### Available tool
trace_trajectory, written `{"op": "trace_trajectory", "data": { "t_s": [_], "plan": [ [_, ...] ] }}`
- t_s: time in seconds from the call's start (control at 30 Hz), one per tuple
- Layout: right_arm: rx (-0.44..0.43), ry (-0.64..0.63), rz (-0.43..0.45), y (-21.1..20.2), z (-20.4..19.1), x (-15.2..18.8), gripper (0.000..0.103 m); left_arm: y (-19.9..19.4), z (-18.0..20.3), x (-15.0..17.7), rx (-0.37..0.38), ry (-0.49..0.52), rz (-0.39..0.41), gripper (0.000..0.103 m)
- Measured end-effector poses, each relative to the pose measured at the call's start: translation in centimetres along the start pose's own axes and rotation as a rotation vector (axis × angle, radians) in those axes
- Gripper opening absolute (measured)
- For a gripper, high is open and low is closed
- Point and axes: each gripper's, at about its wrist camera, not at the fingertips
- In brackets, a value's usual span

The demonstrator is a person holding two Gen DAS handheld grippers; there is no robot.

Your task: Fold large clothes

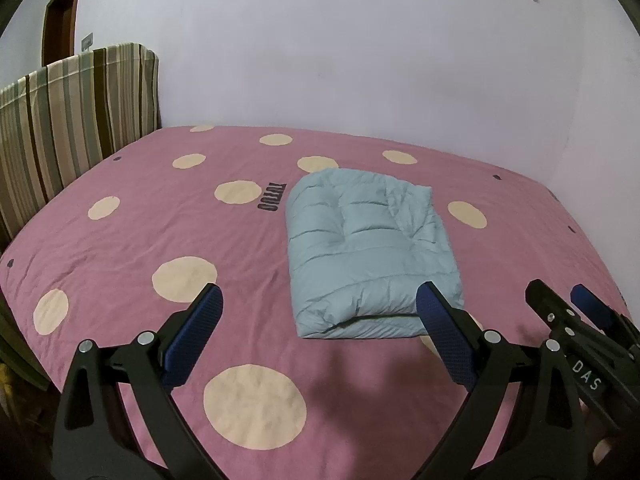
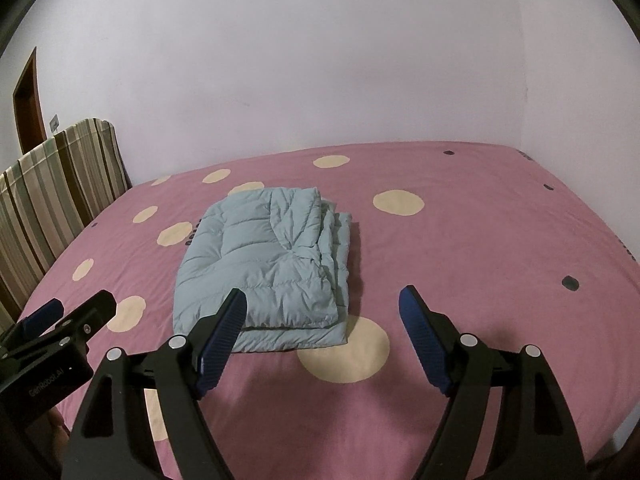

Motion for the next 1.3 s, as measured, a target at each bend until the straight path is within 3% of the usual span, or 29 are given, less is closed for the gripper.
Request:
{"op": "trace_trajectory", "data": {
  "t_s": [1.3],
  "plan": [
    [-0.002, 0.002, -0.004, -0.07, -0.03, 0.02, 0.078, -0.25, 0.18, 0.22, 0.012, 0.014, -0.001, 0.097]
  ]
}}
Point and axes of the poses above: each gripper's, at about its wrist camera, not at the fingertips, and y roughly the way its jaws point, z to its right, x to its underside, and after that the axes turned 10 degrees about y, right-handed
